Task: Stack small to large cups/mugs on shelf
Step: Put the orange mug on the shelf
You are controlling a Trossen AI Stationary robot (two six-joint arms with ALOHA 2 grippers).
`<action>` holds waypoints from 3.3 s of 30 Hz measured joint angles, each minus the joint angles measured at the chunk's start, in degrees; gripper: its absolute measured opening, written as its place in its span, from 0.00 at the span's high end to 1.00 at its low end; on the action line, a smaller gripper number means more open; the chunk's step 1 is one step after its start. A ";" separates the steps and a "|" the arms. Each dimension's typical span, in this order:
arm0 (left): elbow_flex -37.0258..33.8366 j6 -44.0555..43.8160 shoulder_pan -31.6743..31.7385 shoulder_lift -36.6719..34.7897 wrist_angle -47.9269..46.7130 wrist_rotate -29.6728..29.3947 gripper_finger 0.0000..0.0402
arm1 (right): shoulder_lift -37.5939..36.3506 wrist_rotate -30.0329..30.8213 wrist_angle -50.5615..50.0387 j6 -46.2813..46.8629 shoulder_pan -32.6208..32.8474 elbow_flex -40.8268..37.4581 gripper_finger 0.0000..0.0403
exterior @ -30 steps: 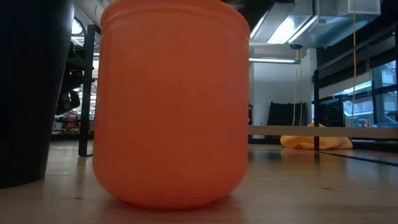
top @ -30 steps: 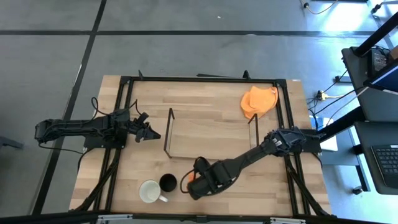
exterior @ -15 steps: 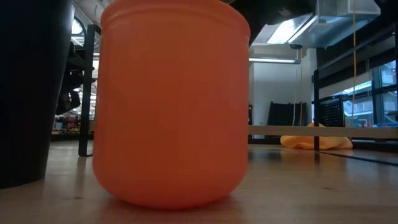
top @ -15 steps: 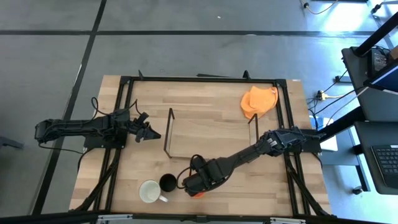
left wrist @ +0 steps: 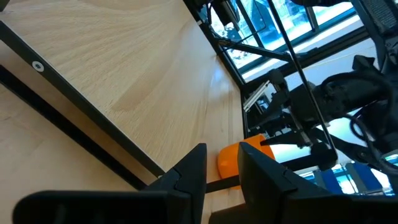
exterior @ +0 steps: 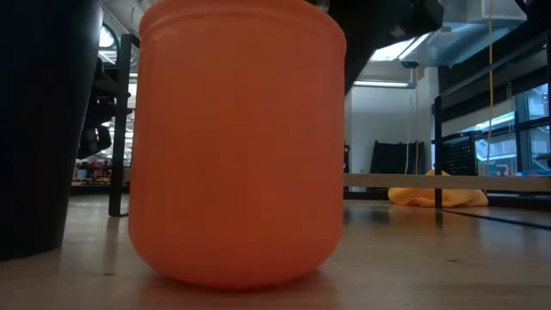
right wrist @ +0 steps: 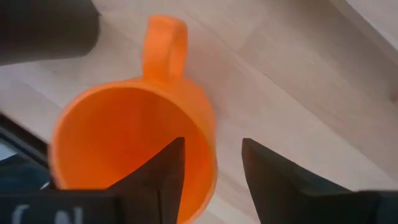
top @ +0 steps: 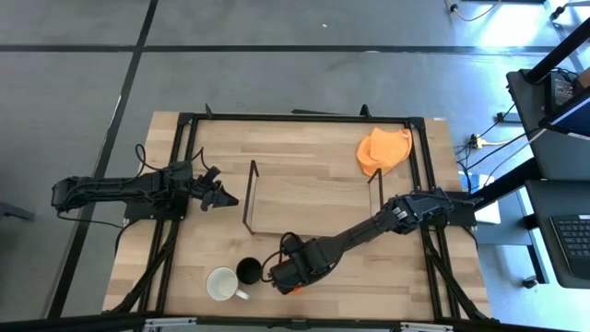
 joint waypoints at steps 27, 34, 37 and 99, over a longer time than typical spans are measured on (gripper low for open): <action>0.00 1.05 0.00 0.00 0.00 0.00 0.79 | -0.26 -4.78 -1.04 -4.04 -1.32 0.21 0.96; 0.00 1.03 0.00 0.00 0.02 -0.02 0.79 | -3.05 -4.68 -1.89 -6.13 -2.25 0.32 0.97; 0.00 1.03 -0.01 -0.02 0.02 -0.02 0.79 | -5.34 -2.53 -4.27 -5.89 -2.50 0.35 0.97; 0.02 0.92 0.00 -0.01 0.32 -4.79 0.79 | -58.52 18.83 -11.16 -8.92 -14.88 -35.29 0.96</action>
